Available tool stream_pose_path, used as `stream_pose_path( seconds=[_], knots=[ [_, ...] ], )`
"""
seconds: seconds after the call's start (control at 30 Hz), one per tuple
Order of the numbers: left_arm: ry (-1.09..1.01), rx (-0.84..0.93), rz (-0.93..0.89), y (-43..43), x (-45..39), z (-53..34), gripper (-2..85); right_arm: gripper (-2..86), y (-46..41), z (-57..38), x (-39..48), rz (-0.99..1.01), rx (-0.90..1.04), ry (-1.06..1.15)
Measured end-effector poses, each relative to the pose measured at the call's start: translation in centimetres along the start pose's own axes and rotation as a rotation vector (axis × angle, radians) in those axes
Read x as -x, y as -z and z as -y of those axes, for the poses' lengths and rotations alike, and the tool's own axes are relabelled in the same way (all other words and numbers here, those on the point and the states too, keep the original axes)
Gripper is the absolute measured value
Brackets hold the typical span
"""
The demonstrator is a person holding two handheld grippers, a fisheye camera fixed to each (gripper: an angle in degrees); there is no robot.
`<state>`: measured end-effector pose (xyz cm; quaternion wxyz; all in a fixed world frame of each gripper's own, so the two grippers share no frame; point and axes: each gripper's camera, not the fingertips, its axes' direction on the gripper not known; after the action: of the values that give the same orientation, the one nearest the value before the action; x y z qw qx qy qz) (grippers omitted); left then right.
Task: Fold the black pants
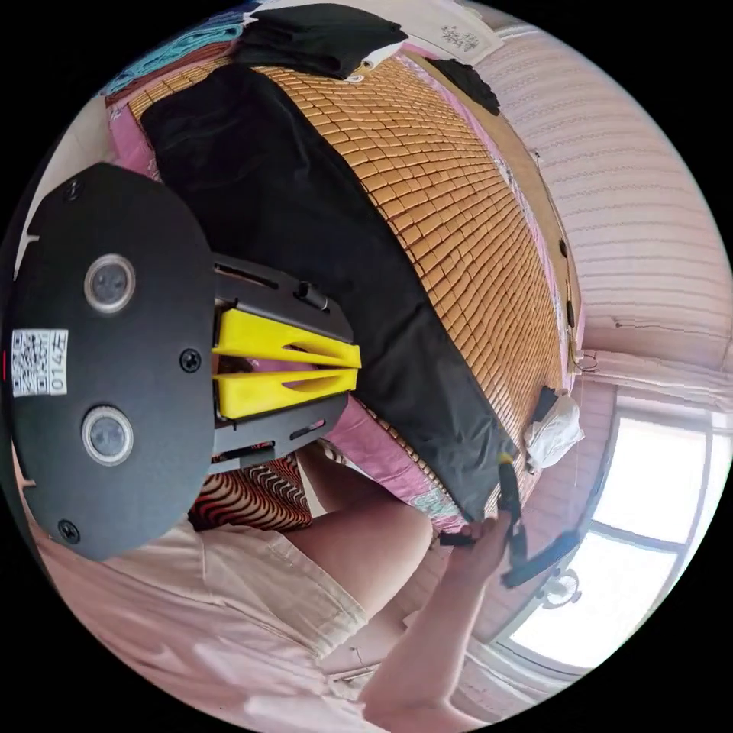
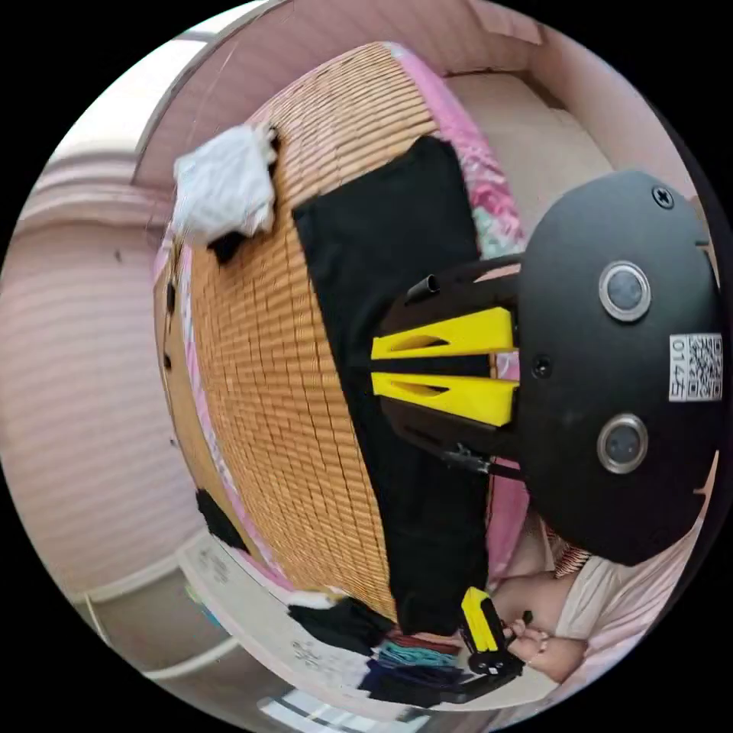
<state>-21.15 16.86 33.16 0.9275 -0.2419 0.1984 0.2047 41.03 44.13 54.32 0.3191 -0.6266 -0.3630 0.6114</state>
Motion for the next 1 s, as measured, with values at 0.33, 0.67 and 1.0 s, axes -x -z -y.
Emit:
stream_pose_path(
  seconds=[0.33, 0.67, 1.0],
  knots=[
    [0.340, 0.045, 0.194, 4.7, 10.3, -2.6, -0.6, 13.6, 2.9, -1.7, -23.2, -0.003, -0.030, -0.595],
    [0.591, 0.287, 0.397, 4.9, 18.5, -5.1, -0.2, 1.3, 6.5, -0.4, -27.4, 0.098, -0.012, -0.588],
    [0.524, 0.300, 0.177, 3.4, 18.6, -2.2, -1.0, 0.6, 14.2, 3.2, -30.2, 0.274, -0.268, -0.544]
  ],
)
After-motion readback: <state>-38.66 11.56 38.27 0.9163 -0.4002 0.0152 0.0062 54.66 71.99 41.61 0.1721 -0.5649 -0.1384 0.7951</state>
